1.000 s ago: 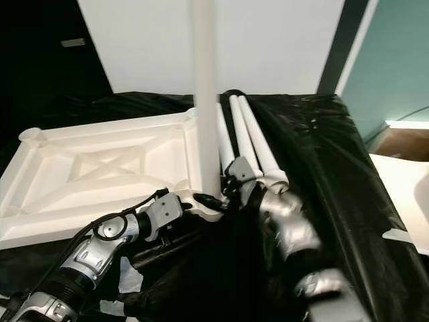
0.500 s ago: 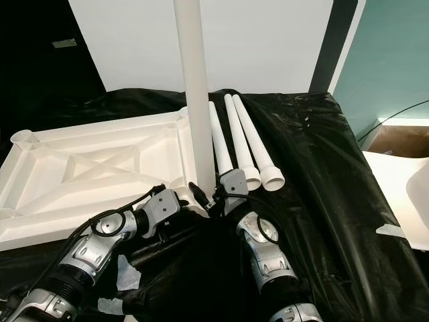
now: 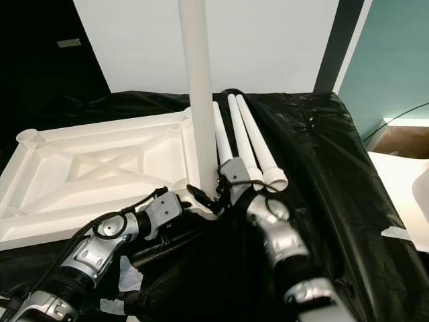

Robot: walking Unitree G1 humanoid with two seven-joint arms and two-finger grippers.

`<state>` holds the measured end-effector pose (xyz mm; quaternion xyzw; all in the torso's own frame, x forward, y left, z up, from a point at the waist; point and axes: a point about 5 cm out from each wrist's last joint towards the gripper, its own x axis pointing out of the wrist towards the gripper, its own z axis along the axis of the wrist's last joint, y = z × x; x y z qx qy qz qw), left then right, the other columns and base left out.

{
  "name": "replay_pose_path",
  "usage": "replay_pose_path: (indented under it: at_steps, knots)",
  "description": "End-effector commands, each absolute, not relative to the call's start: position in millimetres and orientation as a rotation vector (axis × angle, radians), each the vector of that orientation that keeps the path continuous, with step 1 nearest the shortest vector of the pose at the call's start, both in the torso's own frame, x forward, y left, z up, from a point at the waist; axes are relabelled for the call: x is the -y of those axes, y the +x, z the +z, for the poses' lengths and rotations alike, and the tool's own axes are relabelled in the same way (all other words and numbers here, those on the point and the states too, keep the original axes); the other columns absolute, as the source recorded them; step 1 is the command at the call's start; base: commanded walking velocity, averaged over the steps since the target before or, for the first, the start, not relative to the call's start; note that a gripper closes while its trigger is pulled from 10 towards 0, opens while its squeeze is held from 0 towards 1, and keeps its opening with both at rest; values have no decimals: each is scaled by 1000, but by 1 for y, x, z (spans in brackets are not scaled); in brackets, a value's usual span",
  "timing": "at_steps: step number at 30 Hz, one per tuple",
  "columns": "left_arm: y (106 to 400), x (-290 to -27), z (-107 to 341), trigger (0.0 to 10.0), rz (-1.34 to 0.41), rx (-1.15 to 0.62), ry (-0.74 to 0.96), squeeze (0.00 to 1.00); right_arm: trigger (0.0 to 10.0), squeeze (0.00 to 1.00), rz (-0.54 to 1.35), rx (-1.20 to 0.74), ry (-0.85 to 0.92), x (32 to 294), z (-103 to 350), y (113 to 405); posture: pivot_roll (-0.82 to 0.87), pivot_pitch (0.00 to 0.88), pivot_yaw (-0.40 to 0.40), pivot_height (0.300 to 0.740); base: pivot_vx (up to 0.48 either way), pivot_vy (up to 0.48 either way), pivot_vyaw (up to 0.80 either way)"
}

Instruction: Building children table

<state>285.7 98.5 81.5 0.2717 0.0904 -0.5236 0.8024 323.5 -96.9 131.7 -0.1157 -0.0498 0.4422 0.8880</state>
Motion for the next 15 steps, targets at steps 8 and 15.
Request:
replay_pose_path:
  at_steps: [8,15]
  knots:
    - [261,-100,44,10000,-1234,-380,569,0,0,0,1150,-70,-292,126,146,335,69,0,25,740,0,0,0]
    - [260,-100,44,10000,-1235,-379,567,0,0,0,1173,-75,-304,126,140,331,68,0,28,740,0,0,0]
